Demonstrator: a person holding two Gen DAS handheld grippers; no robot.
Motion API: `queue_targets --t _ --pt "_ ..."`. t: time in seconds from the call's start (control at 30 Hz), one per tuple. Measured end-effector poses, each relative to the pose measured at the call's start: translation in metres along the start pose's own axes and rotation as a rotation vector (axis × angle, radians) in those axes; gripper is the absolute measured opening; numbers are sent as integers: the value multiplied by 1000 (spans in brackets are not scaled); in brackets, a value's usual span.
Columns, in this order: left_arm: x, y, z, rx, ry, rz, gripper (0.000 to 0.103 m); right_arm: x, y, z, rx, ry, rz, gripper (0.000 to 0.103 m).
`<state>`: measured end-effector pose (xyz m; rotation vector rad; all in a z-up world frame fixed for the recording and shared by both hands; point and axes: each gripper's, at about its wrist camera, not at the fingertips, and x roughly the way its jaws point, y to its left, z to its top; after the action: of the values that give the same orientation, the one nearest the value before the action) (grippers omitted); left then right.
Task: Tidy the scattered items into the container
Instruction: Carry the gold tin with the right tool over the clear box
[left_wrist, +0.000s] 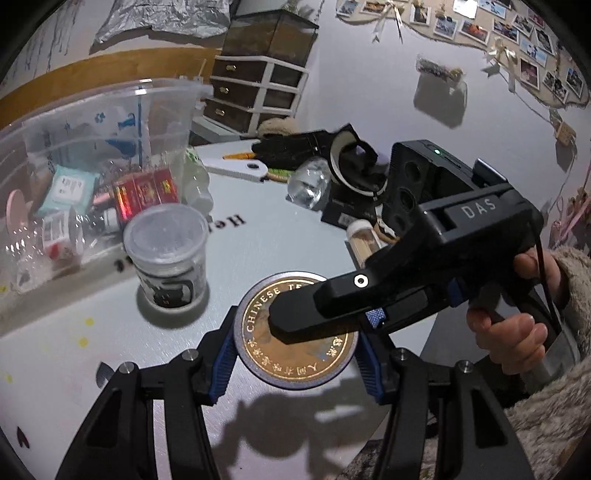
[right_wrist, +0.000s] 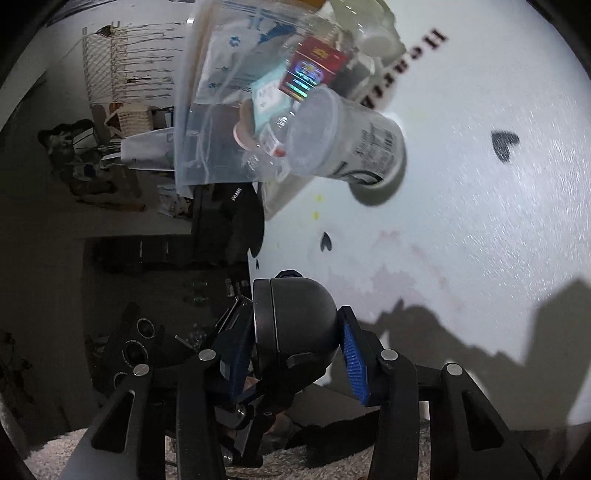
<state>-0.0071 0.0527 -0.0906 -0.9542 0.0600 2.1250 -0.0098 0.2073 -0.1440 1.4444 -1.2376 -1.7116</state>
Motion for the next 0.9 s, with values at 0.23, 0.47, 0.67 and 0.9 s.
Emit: queue_targets --t 0.23,0.47,0.67,0.9 --pt "-27 15 28 -2 -108 70 80 -12 29 25 -10 -55 78 45" --pt "-53 41 46 -35 -189 141 81 -41 89 88 -65 -140 216 45" --pt "-67 60 42 -76 -202 214 81 -48 191 169 -378 -202 -65 45" --pt "-79 78 29 -143 -216 328 81 50 244 231 -722 -46 -620 45"
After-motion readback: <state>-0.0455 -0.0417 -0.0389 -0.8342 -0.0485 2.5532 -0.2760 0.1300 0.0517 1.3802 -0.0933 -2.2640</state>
